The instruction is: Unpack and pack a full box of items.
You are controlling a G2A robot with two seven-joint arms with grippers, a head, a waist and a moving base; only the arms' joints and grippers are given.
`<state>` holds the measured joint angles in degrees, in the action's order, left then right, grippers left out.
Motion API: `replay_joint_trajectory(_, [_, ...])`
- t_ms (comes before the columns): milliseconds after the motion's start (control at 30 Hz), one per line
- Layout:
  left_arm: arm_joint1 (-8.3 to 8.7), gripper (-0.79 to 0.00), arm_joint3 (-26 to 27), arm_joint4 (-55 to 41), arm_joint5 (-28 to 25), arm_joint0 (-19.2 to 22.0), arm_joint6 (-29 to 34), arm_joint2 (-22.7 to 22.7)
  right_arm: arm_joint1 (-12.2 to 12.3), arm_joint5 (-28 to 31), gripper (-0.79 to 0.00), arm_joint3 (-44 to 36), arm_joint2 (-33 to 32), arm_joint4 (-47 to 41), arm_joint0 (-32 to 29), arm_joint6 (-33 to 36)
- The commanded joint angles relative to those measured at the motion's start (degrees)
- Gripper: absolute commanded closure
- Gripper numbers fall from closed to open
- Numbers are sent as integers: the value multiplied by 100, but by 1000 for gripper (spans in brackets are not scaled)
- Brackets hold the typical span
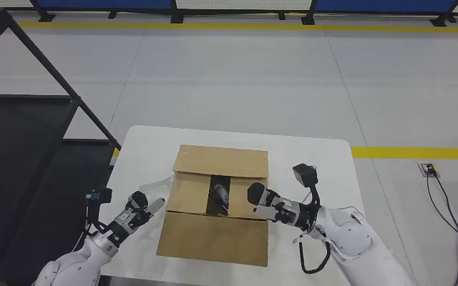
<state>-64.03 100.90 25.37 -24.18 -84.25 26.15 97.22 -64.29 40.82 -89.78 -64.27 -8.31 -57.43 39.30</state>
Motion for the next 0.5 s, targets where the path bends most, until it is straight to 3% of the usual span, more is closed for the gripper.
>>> replay_joint_trajectory(0, [0,-785,0,0,0,0,0,0,-23,-91,-785,-3,64,-154,-40,-138])
replay_joint_trajectory(333, [21,-785,60,9,-225,-175,-113,13,-126,-594,-785,399,207,-401,249,-466])
replay_joint_trajectory(467, [33,-785,66,-20,-294,-227,-133,40,-186,-787,-785,528,245,-130,319,-1005])
